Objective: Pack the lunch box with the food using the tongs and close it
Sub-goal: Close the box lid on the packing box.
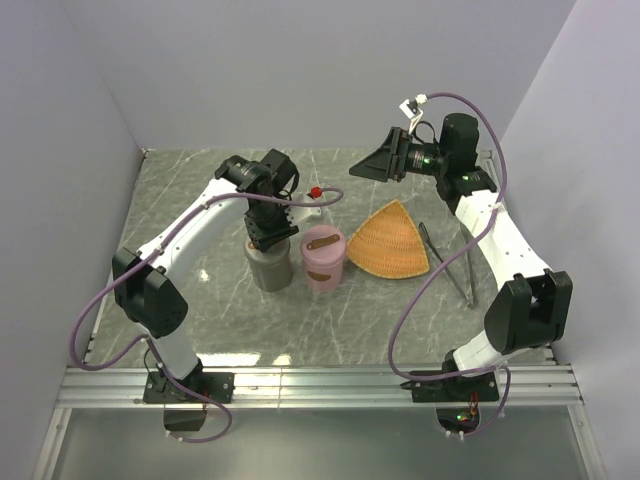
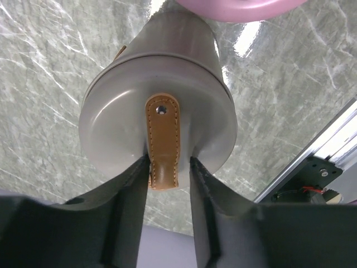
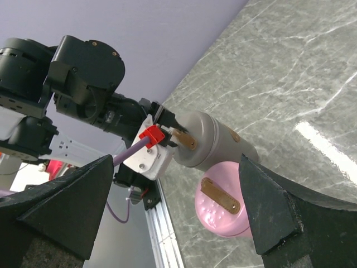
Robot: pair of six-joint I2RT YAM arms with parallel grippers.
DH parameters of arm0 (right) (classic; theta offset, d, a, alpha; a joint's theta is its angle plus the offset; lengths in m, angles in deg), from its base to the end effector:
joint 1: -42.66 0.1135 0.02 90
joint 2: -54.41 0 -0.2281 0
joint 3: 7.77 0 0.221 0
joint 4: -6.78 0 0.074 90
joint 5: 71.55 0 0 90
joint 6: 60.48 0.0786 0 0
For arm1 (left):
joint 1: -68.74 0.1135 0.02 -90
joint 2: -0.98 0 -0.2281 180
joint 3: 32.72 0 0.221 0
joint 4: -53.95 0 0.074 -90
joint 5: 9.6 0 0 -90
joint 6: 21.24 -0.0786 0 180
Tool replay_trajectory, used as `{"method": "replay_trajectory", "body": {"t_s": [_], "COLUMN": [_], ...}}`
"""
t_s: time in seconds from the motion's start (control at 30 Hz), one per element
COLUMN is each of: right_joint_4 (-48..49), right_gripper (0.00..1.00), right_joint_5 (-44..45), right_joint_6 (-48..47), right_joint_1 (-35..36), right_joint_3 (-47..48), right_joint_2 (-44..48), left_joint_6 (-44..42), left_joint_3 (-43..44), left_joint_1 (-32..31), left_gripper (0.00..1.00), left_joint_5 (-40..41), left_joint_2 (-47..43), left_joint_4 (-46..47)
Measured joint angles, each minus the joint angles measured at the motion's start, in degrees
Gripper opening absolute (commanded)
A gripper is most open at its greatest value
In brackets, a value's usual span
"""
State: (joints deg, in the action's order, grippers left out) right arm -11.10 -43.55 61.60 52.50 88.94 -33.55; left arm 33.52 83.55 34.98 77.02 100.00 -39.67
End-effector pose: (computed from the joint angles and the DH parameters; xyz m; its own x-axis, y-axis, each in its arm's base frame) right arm 0.3229 0.1265 0.3575 -0.6313 0.1436 -0.7622 -0.7127 0.2801 0.6431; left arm 0.2491 -0.1721 0.2561 -0.3331 0.9155 -0.2255 0.9287 0.3599 0.0892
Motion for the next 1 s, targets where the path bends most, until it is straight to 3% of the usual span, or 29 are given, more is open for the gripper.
{"method": "replay_trajectory", "body": {"t_s": [0.13, 0.17, 0.27, 0.3, 0.4, 0.7, 0.77, 0.87, 1.0], "right_joint_4": [0.0, 0.0, 0.0, 0.0, 0.0, -0.1, -0.5, -3.4, -11.6], "right_gripper": [1.0, 1.0, 1.0, 1.0, 1.0, 1.0, 1.0, 1.0, 1.0], "right_joint_5": [-0.2, -0.2, -0.3, -0.3, -0.4, -0.4, -0.4, -0.4, 0.9], "right_joint_6": [0.0, 0.0, 0.0, 0.0, 0.0, -0.4, -1.0, -3.3, -9.6], "right_joint_1": [0.0, 0.0, 0.0, 0.0, 0.0, 0.0, 0.0, 0.0, 0.5], "right_joint_3": [0.0, 0.0, 0.0, 0.0, 0.0, 0.0, 0.0, 0.3, 2.9], "right_joint_2": [0.0, 0.0, 0.0, 0.0, 0.0, 0.0, 0.0, 0.0, 0.0], "left_joint_6": [0.1, 0.2, 0.5, 0.5, 1.4, 3.1, 3.6, 5.2, 10.4], "left_joint_3": [0.0, 0.1, 0.7, 0.9, 1.5, 3.0, 3.6, 3.9, -0.2], "left_joint_1": [0.2, 0.3, 0.4, 0.5, 0.6, 0.8, 1.4, 4.0, 12.2], "left_gripper": [0.47, 0.53, 0.55, 0.68, 0.73, 0.72, 0.67, 0.51, 0.15], "left_joint_5": [-0.1, -0.1, 0.0, 0.0, 0.4, 2.0, 2.1, 0.9, -5.7], "left_joint_2": [0.0, 0.0, 0.0, 0.0, -0.3, -5.4, -7.9, -13.0, -22.5], "left_joint_4": [0.0, -0.1, 0.1, 0.2, 0.4, 1.1, 2.5, 5.4, 13.3]}}
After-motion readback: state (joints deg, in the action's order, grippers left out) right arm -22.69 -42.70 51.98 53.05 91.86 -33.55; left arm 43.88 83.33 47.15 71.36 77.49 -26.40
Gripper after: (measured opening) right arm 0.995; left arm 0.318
